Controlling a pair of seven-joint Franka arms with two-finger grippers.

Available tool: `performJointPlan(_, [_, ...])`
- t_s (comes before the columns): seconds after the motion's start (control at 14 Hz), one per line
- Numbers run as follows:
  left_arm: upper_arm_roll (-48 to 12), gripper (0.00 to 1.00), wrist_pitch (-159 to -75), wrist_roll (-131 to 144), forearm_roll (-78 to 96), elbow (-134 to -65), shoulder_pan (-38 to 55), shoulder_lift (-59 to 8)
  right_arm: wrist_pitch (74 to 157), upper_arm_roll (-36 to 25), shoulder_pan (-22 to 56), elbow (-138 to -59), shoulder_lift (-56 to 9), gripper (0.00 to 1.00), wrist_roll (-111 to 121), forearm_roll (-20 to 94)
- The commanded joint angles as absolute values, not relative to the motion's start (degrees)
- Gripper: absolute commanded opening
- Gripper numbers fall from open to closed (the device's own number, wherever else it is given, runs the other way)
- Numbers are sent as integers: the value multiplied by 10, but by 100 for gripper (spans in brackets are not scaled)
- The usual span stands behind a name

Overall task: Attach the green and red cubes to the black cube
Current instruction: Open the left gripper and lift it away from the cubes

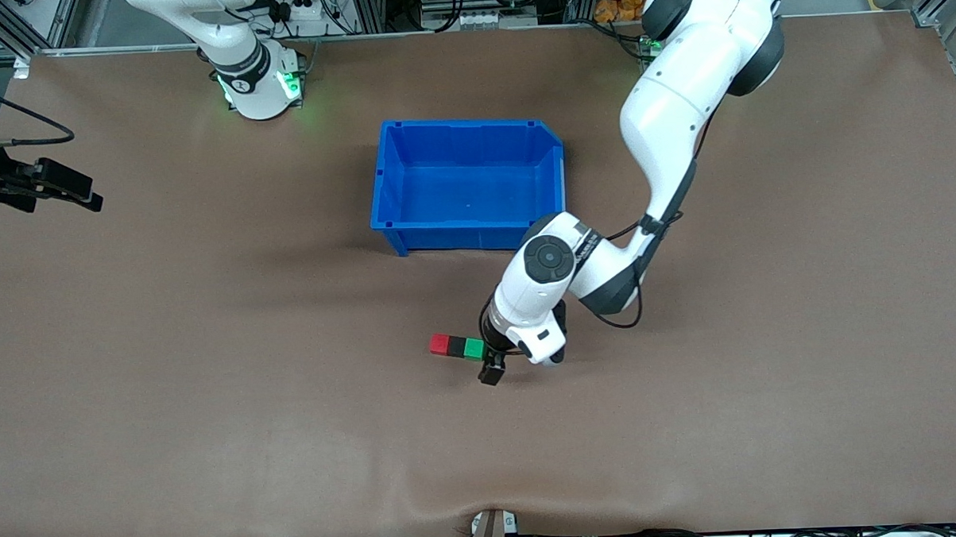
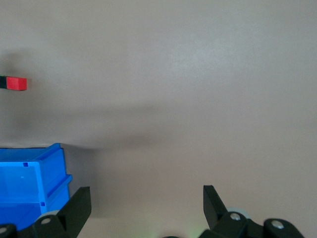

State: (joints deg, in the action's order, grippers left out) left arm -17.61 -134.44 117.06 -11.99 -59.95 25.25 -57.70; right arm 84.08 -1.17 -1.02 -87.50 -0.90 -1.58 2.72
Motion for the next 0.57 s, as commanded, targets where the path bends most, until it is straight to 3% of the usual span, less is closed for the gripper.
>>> performJointPlan(0.0, [-194, 100, -1267, 1110, -117, -611, 220, -512, 831, -11, -12, -871, -4, 100, -18, 15])
performJointPlan(0.5, [-300, 100, -966, 755, -96, -612, 50, -375, 825, -11, -12, -870, -4, 100, -18, 11])
